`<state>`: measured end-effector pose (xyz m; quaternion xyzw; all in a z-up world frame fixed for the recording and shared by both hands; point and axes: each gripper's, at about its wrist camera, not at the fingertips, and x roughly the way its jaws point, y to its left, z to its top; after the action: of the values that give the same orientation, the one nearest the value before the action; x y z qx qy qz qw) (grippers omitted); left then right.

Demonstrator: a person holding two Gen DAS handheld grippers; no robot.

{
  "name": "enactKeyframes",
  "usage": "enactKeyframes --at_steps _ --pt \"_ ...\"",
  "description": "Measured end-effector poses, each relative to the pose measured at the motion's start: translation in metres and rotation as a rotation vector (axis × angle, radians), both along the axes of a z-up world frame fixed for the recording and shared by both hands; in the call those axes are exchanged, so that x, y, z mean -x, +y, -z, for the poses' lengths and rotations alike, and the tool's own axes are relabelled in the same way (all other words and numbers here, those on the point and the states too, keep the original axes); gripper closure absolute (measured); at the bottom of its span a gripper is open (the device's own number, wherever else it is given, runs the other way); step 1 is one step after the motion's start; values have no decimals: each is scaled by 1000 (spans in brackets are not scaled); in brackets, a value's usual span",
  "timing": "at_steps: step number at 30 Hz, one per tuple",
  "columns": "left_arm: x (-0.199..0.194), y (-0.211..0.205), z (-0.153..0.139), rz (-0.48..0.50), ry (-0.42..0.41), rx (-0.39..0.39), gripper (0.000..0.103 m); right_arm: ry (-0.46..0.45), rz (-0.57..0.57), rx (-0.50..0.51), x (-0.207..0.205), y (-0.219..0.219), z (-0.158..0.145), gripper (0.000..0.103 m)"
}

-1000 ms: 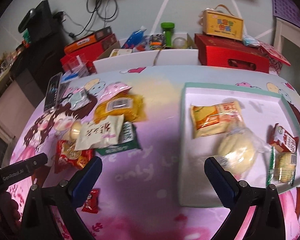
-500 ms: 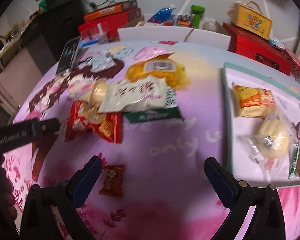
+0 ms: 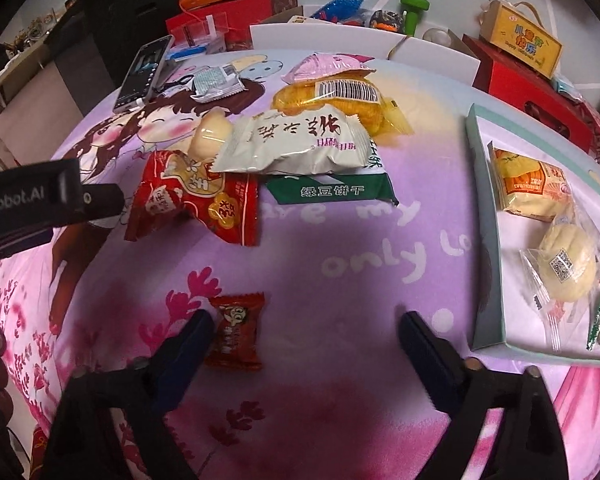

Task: Organize snacks
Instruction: 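Grasp the small red candy with the right tool while the left tool grasps the red biscuit pack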

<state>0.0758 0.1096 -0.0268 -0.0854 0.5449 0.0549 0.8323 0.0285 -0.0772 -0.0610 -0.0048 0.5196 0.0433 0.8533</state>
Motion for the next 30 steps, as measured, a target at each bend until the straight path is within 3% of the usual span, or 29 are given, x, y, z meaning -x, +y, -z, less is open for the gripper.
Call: enactKeyframes --at_steps 8,12,22,30 --pt "-1 -7 -6 28 -20 16 9 -3 -25 -35 2 0 -1 58" --pt "-2 -13 -6 53 -28 33 9 -5 -22 -44 2 -3 -1 69" --pt "-14 -30 1 108 -15 91 9 -1 -12 -44 1 -9 0 73" --pt "-23 -49 7 175 -16 63 9 -1 -7 -47 0 -13 -1 75"
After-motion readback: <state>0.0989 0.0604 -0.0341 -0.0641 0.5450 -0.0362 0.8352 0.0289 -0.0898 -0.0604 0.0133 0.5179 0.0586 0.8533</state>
